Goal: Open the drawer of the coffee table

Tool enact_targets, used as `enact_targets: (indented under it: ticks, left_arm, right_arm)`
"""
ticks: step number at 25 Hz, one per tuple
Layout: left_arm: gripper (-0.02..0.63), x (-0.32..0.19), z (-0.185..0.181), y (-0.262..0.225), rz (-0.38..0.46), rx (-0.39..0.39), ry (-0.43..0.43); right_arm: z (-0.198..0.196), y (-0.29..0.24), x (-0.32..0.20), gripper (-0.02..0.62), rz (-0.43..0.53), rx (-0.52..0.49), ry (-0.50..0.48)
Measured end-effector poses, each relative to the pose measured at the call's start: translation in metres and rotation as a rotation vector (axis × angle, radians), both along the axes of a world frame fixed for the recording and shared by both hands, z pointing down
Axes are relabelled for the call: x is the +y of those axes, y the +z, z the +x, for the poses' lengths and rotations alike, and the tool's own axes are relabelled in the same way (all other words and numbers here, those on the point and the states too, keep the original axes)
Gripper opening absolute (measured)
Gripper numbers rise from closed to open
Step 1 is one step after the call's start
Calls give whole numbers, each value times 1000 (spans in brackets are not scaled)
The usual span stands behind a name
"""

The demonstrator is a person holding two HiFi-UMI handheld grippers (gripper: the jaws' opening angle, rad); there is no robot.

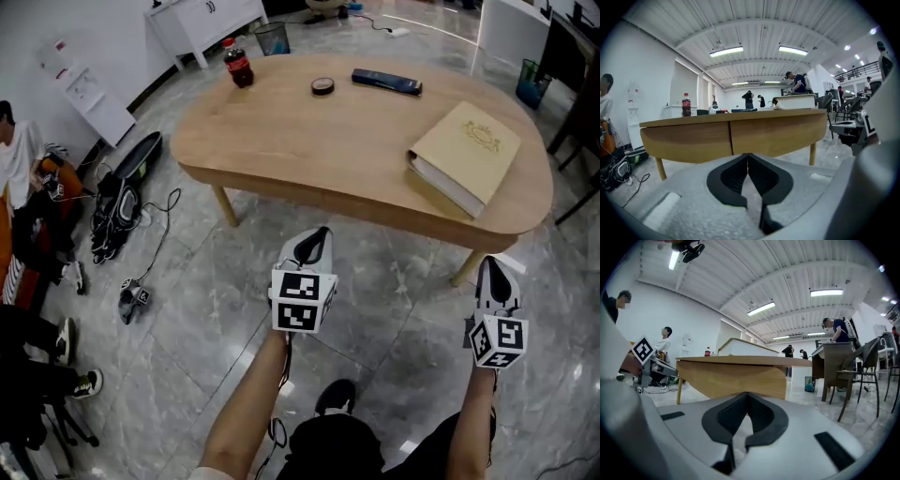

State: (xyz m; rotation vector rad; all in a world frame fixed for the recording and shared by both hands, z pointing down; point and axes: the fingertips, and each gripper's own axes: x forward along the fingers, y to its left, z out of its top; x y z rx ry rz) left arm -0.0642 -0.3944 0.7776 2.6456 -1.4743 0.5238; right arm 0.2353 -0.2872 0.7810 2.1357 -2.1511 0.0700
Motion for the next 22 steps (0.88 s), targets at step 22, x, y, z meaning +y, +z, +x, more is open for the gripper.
enact_targets:
  ticks: [22]
  left_arm:
    - [189,-48,21,4,9,150,108]
  right_arm:
    - [42,24,13,18,-116,-68,-53]
